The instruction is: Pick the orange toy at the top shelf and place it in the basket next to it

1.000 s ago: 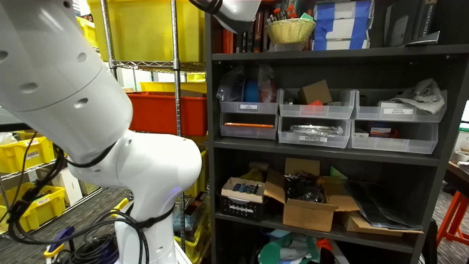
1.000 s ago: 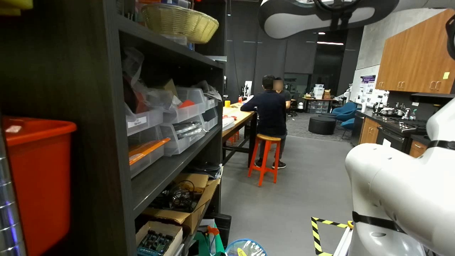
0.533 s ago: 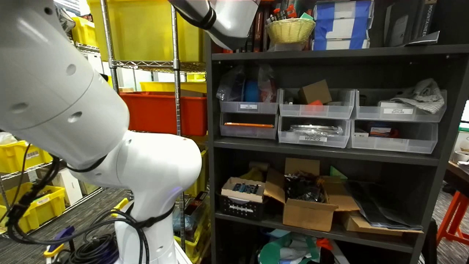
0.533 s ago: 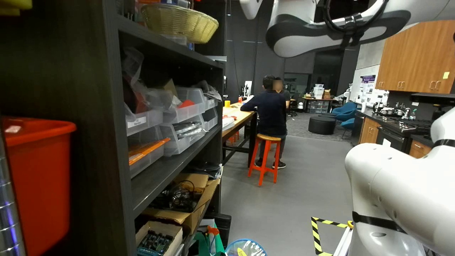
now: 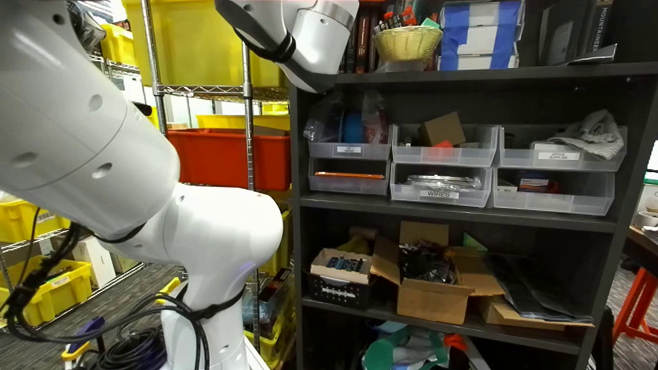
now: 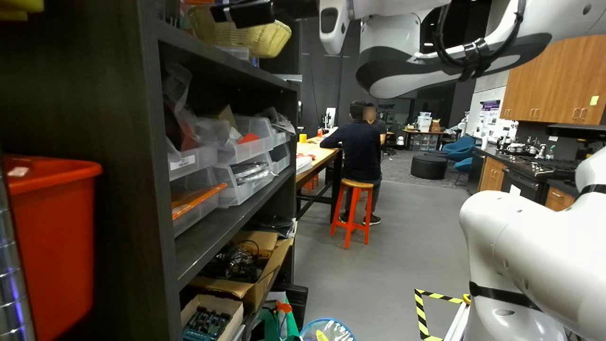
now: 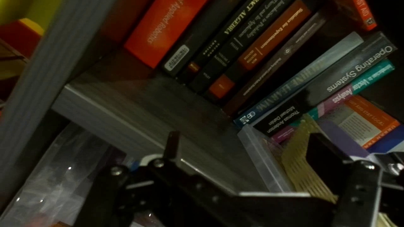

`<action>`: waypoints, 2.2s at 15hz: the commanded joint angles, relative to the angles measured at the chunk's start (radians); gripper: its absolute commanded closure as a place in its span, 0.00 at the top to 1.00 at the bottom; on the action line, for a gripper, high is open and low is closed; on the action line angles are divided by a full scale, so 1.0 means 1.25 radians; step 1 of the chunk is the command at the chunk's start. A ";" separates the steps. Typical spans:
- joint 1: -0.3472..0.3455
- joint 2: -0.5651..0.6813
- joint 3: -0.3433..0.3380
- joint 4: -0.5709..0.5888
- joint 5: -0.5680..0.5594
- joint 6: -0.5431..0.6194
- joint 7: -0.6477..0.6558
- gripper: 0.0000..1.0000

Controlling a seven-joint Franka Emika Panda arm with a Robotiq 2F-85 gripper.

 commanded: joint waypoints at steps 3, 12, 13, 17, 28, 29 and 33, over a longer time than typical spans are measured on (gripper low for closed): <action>-0.023 -0.016 0.016 -0.073 -0.032 -0.051 0.000 1.00; -0.051 0.001 0.059 -0.150 -0.022 -0.207 -0.001 1.00; -0.053 0.005 0.062 -0.156 -0.019 -0.229 -0.001 1.00; -0.045 0.030 0.054 -0.179 0.020 -0.328 0.000 1.00; 0.147 0.071 -0.105 -0.153 0.257 -0.699 0.001 1.00; 0.169 0.063 -0.130 -0.145 0.270 -0.729 0.001 1.00; 0.226 0.036 -0.203 -0.098 0.298 -0.827 0.002 1.00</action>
